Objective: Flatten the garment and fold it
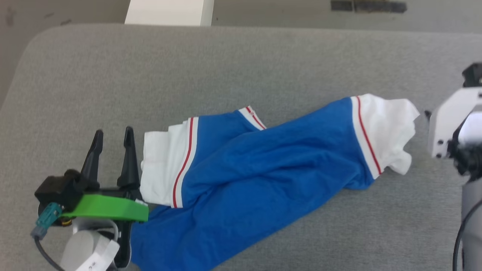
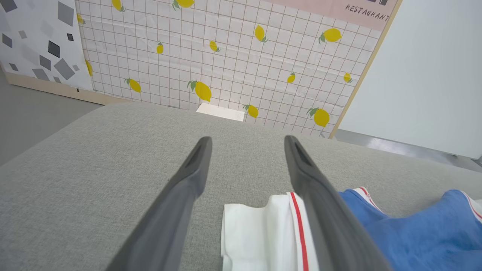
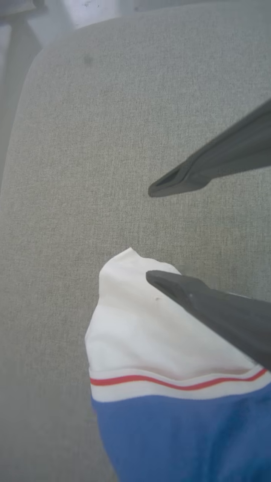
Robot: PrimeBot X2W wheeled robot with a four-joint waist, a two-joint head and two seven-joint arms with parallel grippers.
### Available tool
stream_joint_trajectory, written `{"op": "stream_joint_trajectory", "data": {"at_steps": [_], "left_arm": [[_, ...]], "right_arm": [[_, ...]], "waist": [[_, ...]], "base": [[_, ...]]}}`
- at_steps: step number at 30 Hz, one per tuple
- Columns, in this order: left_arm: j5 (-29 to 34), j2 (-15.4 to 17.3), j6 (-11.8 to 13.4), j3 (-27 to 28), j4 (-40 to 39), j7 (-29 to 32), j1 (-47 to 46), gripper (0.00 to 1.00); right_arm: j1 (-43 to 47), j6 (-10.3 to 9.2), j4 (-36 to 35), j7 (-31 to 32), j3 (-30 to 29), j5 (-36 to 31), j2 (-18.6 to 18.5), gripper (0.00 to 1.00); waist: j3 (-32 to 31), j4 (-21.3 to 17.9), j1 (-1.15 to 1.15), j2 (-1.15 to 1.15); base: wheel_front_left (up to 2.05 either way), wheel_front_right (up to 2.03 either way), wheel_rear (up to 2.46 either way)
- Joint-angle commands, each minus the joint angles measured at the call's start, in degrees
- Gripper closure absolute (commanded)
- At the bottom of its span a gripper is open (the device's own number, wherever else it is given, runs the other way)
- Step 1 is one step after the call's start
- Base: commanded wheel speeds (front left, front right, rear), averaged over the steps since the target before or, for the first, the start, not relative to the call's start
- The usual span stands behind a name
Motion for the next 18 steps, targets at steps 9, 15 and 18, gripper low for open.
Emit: {"op": "stream_joint_trajectory", "data": {"at_steps": [9,15,18], "left_arm": [[1.6,-1.2,-1.4,-1.0,1.3,-0.7,-4.3,0.00],[2.2,-2.0,-1.9,-0.4,1.7,-0.7,-4.6,0.00],[2.4,-2.1,-2.0,-0.3,2.8,-0.7,-4.4,0.00]], "right_arm": [[-6.0,-0.09,5.4,3.8,5.0,-2.3,-3.4,0.00],[-4.2,-0.09,8.2,7.6,9.0,-1.4,-5.2,0.00],[-3.4,-0.09,8.8,11.7,10.1,1.0,-5.8,0.58]], "waist": [[7.7,4.4,0.00,0.00],[8.1,4.7,0.00,0.00],[7.8,4.3,0.00,0.00]], "base": [[0.00,0.00,0.00],[0.00,0.00,0.00],[0.00,0.00,0.00]]}}
